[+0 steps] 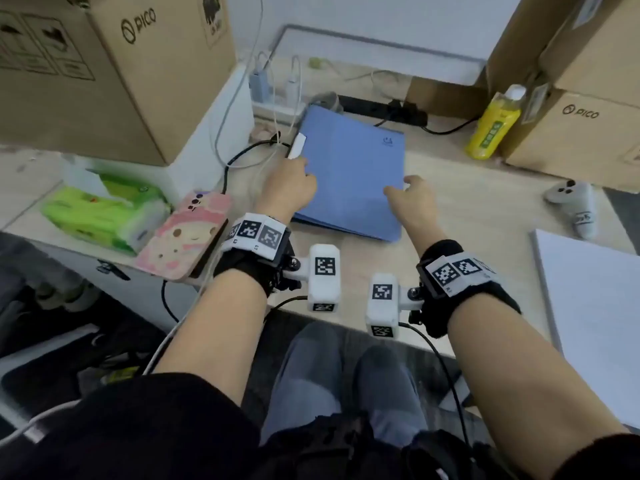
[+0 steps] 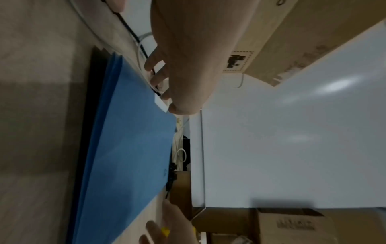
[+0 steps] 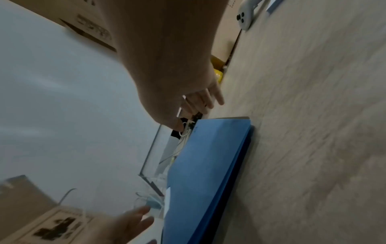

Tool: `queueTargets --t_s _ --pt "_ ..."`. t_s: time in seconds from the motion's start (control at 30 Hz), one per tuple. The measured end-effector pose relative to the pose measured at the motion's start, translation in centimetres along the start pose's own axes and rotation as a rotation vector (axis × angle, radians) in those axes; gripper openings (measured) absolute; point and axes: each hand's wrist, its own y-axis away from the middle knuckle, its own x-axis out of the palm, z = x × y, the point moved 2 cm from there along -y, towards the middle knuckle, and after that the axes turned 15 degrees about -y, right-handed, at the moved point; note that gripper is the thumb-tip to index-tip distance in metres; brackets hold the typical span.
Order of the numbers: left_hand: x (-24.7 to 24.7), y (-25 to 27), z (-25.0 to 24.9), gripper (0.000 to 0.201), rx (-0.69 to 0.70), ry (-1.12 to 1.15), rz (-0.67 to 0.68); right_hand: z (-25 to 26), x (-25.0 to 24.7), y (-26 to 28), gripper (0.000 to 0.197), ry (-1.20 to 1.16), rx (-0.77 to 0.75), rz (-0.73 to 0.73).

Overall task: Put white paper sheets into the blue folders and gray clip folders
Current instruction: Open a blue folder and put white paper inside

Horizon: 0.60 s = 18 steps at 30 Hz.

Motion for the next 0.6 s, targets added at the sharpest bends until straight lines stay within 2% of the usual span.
queueTargets --t_s 0.17,0.3,0.6 --pt "2.2 -2.0 1.8 0.038 -0.132 -0.03 -0.009 -2.4 1.2 -2.2 0.044 0.037 0.196 0.083" --pt "3.2 -3.6 1.7 0.035 -0.206 0.028 -0.035 -3.0 1.7 -4.0 0.051 0.055 0.199 0.088" --pt "5.0 -6.3 2.8 0.058 -0.414 -0.044 0.019 -4.2 2.1 -6.9 0.06 0.123 0.265 0.161"
